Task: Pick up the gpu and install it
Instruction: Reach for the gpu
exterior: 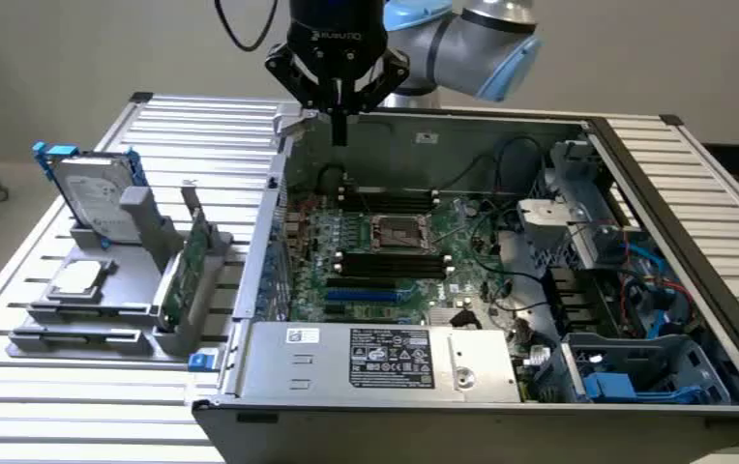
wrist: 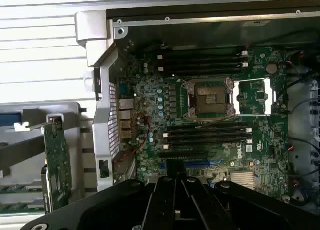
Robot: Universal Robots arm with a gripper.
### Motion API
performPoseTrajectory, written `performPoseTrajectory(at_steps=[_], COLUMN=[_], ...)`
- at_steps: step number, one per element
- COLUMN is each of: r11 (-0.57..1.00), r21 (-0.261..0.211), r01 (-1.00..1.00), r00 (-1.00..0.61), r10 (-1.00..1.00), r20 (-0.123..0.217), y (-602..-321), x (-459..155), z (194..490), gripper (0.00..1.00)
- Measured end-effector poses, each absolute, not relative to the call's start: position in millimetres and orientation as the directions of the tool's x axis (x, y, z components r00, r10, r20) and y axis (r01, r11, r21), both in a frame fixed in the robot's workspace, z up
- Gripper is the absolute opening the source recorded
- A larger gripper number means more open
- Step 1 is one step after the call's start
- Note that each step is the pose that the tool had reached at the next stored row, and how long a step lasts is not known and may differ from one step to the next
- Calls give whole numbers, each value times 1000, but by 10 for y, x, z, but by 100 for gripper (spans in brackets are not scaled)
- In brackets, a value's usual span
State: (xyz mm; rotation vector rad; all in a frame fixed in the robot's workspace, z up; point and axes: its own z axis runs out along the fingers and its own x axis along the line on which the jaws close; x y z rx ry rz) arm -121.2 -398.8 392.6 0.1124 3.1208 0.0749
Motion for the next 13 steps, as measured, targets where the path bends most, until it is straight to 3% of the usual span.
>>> performPoseTrajectory(at_steps=[13], r11=[996], r21=[48], r01=[72], r00=[-997], r10=[72], r20=[-15], y=[-3957], x=[-1429], z=[3921], gripper=[11])
